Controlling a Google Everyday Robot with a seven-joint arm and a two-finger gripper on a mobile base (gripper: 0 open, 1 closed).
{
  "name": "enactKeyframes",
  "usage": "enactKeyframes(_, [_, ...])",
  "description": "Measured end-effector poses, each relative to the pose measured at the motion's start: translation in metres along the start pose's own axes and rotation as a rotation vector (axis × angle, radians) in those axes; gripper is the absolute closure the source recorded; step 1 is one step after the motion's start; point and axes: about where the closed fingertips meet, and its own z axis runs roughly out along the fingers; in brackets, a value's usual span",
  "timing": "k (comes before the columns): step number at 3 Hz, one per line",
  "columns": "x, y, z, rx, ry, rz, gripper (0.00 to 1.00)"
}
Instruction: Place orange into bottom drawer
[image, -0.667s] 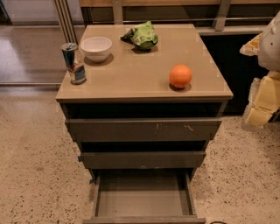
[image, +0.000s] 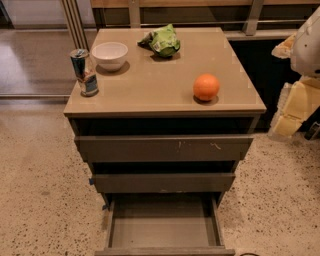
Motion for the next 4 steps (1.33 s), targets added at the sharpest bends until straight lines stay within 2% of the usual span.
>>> enactKeyframes(1, [-0.017, -0.042, 0.024, 0.061, -0.116, 0.039, 0.00])
enactKeyframes(2, [-0.033, -0.072, 0.048, 0.063, -0.221, 0.070, 0.00])
enactKeyframes(3, [-0.044, -0.095, 0.078, 0.048, -0.358, 0.112, 0.00])
enactKeyframes(4, [-0.052, -0.104, 0.115, 0.026, -0.441, 0.133, 0.00])
